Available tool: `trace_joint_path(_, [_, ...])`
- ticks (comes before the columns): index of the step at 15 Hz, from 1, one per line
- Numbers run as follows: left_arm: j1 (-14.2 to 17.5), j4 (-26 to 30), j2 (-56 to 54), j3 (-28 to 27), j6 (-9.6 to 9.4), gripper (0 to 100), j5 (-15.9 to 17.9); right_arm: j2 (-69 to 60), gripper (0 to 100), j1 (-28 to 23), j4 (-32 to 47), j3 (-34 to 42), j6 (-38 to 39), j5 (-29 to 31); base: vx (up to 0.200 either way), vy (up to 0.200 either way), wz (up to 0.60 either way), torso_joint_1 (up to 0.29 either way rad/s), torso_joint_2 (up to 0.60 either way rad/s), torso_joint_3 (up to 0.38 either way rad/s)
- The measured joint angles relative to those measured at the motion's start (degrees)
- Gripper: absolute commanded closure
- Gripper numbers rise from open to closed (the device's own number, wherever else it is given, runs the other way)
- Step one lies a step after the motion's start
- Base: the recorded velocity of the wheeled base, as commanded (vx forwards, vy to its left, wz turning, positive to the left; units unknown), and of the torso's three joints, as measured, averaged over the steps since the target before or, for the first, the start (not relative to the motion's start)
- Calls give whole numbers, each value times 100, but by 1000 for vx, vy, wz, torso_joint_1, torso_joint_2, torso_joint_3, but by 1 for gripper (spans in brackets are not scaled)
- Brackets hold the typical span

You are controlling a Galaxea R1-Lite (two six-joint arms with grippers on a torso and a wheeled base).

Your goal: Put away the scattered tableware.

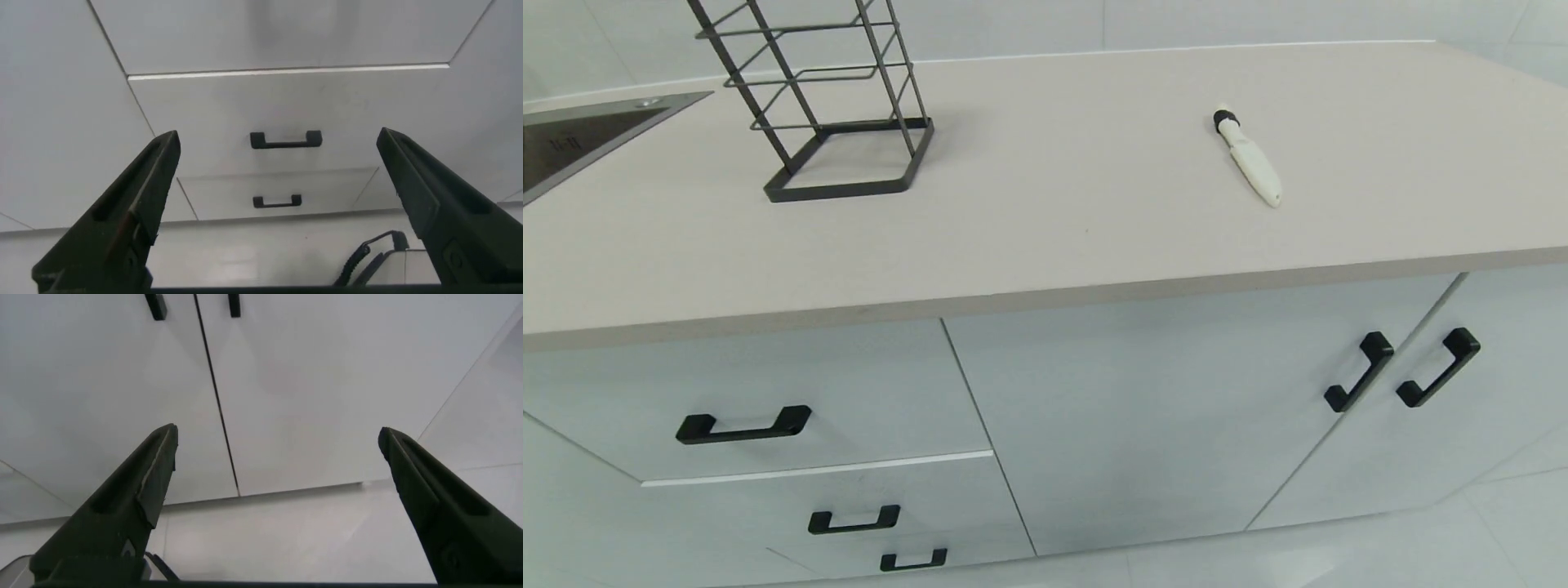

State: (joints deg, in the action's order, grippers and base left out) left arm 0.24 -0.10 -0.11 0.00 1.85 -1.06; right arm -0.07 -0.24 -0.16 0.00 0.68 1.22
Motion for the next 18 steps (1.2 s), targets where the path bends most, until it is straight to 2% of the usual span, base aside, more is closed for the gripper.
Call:
trace_joint_path(9, [0,2,1,0,-5,0,-20,0,0,-2,0,0,-2,1,0,0,0,168,-503,-200])
trace_joint_path(18, [0,-1,1,0,-11,0,-50,0,0,-2,0,0,-6,0,0,0,0,324,-509,-239])
